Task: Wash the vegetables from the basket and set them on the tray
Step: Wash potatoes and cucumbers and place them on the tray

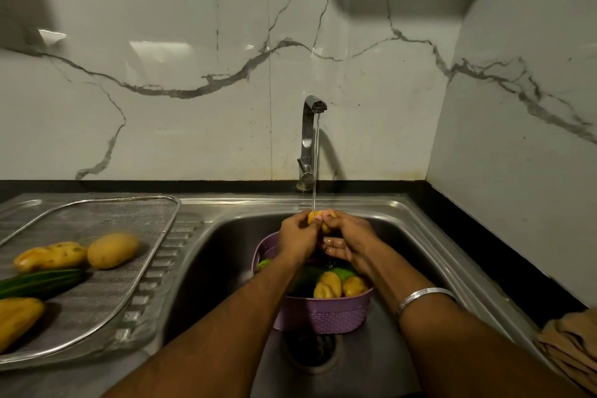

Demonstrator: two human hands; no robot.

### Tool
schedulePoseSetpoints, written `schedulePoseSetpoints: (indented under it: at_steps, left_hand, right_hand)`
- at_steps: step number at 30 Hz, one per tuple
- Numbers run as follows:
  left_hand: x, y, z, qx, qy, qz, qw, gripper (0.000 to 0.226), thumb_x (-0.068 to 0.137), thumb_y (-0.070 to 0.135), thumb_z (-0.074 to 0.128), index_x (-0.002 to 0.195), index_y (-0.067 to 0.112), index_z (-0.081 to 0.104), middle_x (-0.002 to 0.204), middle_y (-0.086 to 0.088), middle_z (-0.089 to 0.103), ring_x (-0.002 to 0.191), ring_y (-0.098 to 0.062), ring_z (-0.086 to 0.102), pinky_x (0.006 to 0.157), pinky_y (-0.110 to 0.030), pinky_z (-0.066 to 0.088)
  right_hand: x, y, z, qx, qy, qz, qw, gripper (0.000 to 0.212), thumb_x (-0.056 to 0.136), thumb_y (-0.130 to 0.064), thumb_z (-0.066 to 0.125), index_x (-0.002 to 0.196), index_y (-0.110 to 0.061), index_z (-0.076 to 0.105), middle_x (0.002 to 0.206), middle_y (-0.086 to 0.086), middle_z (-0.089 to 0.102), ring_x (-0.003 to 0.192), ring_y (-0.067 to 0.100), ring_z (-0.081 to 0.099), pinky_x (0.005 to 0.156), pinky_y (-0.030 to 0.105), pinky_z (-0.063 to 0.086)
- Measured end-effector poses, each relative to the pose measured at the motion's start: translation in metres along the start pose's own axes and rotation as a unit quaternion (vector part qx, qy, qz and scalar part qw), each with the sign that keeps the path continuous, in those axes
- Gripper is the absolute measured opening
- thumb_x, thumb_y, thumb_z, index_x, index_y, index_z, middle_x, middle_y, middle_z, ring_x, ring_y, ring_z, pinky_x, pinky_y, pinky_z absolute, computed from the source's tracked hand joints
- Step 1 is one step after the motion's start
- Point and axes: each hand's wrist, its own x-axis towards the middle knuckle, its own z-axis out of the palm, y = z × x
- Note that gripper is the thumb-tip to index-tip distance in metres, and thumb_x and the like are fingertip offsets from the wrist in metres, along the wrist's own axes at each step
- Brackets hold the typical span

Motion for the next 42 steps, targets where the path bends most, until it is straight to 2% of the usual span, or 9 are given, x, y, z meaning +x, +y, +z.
schedulePoseSetpoints:
  at_steps: [8,12,16,21,26,28,33,38,42]
  left_hand:
    - [0.004,0.008,-0.011,-0.181,0.084,-0.081,0.976,0.016,0.096,0.023,0.067,0.098,0.008,0.073,0.077,-0.013,0.074,0.052,-0.018,0.068,0.049,-0.03,0.059]
    - [0.001,0.003,-0.011,-0.129,0.089,-0.035,0.987,0.014,0.096,0.022,0.068,0.104,0.012,0.074,0.09,-0.009,0.076,0.07,-0.018,0.073,0.07,-0.04,0.064]
    - [-0.005,0.009,-0.009,0.001,0.027,0.077,0.997,0.017,0.098,0.022,0.065,0.112,0.018,0.074,0.1,0.0,0.076,0.094,-0.014,0.073,0.087,-0.04,0.061]
    - [-0.011,0.013,-0.014,0.022,-0.017,0.139,0.99,0.023,0.102,0.016,0.056,0.121,0.013,0.069,0.106,0.002,0.073,0.099,-0.009,0.069,0.089,-0.028,0.058]
    - [-0.007,0.011,-0.023,-0.056,-0.067,0.064,0.994,0.026,0.103,0.006,0.05,0.119,0.008,0.071,0.105,-0.005,0.072,0.086,-0.008,0.071,0.073,-0.021,0.059]
    - [-0.009,0.016,-0.021,-0.127,-0.055,0.004,0.99,0.027,0.104,0.007,0.044,0.113,0.007,0.07,0.094,-0.007,0.071,0.073,-0.009,0.069,0.064,-0.023,0.057]
    - [-0.01,0.009,-0.02,-0.039,-0.047,-0.04,0.997,0.041,0.109,0.032,0.037,0.116,0.006,0.068,0.106,-0.014,0.072,0.101,-0.022,0.069,0.083,-0.031,0.056]
    - [-0.02,0.016,-0.018,0.08,-0.015,0.154,0.985,0.033,0.103,0.024,0.053,0.134,0.019,0.063,0.125,-0.001,0.069,0.113,-0.012,0.064,0.101,-0.037,0.054]
    - [-0.042,0.029,-0.008,0.135,-0.051,0.206,0.968,0.029,0.103,0.023,0.054,0.128,0.019,0.067,0.115,0.004,0.072,0.101,-0.005,0.067,0.093,-0.028,0.057]
  right_hand:
    - [0.004,0.001,0.008,-0.019,-0.042,-0.03,0.998,0.045,0.093,-0.009,0.071,0.135,-0.024,0.063,0.112,0.016,0.074,0.076,0.021,0.075,0.067,0.035,0.064]
    - [0.001,0.01,0.014,-0.252,0.003,-0.114,0.961,0.036,0.102,-0.044,0.055,0.13,-0.023,0.06,0.096,0.007,0.072,0.074,0.018,0.07,0.066,0.037,0.064]
    - [0.007,0.014,0.02,-0.369,0.122,-0.138,0.911,0.073,0.096,-0.075,0.027,0.118,-0.018,0.068,0.107,0.013,0.073,0.094,0.032,0.072,0.082,0.049,0.062]
    - [0.01,0.005,0.019,-0.201,0.1,0.01,0.974,0.082,0.098,-0.074,0.024,0.077,-0.006,0.062,0.044,0.008,0.056,0.035,0.022,0.055,0.039,0.024,0.044]
    - [0.005,0.001,0.021,-0.101,0.036,0.097,0.989,0.083,0.1,-0.072,0.02,0.071,-0.005,0.058,0.046,0.007,0.049,0.035,0.018,0.045,0.039,0.017,0.03]
    - [0.012,0.004,0.027,-0.139,0.039,0.069,0.987,0.077,0.104,-0.065,0.022,0.08,-0.002,0.061,0.05,0.008,0.051,0.037,0.018,0.046,0.04,0.019,0.033]
    - [0.012,0.006,0.038,-0.282,0.072,-0.041,0.956,0.03,0.106,-0.032,0.041,0.121,-0.012,0.058,0.093,0.014,0.067,0.07,0.023,0.066,0.049,0.029,0.052]
    - [-0.015,-0.003,0.027,-0.274,0.141,-0.259,0.915,0.029,0.107,-0.032,0.043,0.113,-0.015,0.067,0.102,0.008,0.069,0.091,0.024,0.066,0.078,0.039,0.058]
    - [-0.025,0.0,0.008,-0.311,0.176,-0.289,0.888,0.036,0.109,-0.037,0.038,0.105,-0.017,0.067,0.094,0.004,0.07,0.078,0.012,0.063,0.061,0.023,0.045]
